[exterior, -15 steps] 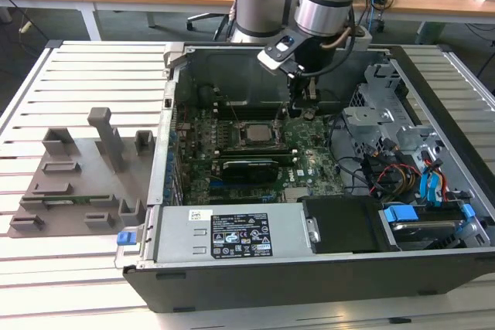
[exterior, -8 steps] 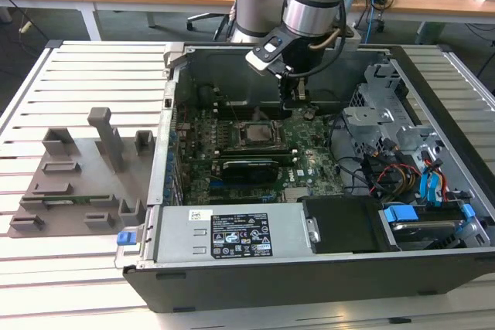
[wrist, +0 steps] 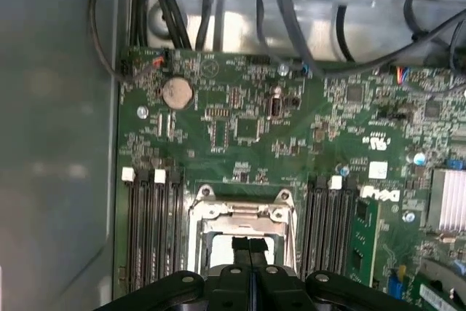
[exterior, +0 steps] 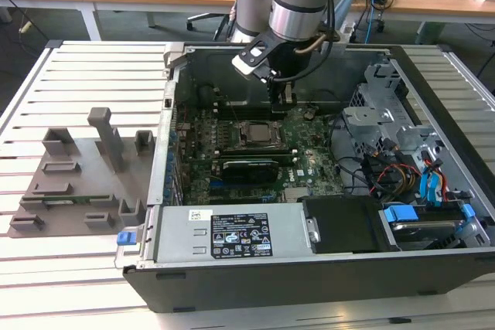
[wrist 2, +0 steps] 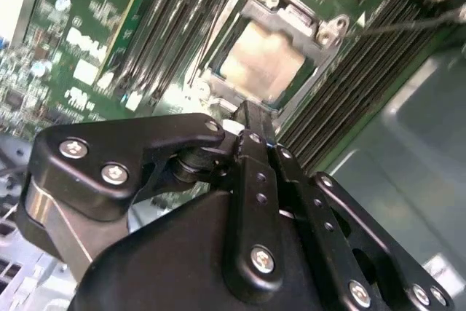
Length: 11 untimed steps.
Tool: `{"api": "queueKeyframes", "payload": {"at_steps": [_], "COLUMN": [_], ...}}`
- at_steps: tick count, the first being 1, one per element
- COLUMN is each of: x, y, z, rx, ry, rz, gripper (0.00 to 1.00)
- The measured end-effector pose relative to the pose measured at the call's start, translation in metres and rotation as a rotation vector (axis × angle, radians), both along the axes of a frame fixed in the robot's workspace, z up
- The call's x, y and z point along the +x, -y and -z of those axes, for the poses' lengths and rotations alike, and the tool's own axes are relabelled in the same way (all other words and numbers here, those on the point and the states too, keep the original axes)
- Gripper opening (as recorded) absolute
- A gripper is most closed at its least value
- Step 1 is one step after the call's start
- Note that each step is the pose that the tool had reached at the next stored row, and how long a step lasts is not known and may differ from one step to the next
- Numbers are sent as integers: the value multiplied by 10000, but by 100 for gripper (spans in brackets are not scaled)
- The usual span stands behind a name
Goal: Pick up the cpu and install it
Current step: 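Close the cpu cover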
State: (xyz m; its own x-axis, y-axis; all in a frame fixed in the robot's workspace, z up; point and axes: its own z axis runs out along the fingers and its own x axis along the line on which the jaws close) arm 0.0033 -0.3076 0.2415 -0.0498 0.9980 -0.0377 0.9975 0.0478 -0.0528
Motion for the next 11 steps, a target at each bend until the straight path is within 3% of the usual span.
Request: {"api": "queueKeyframes", "payload": {"at_steps": [11], "x": [-338], "y": [0], "z": [239], "rx": [-1], "ry": [-1], "rz": [-1], "gripper": [11]}}
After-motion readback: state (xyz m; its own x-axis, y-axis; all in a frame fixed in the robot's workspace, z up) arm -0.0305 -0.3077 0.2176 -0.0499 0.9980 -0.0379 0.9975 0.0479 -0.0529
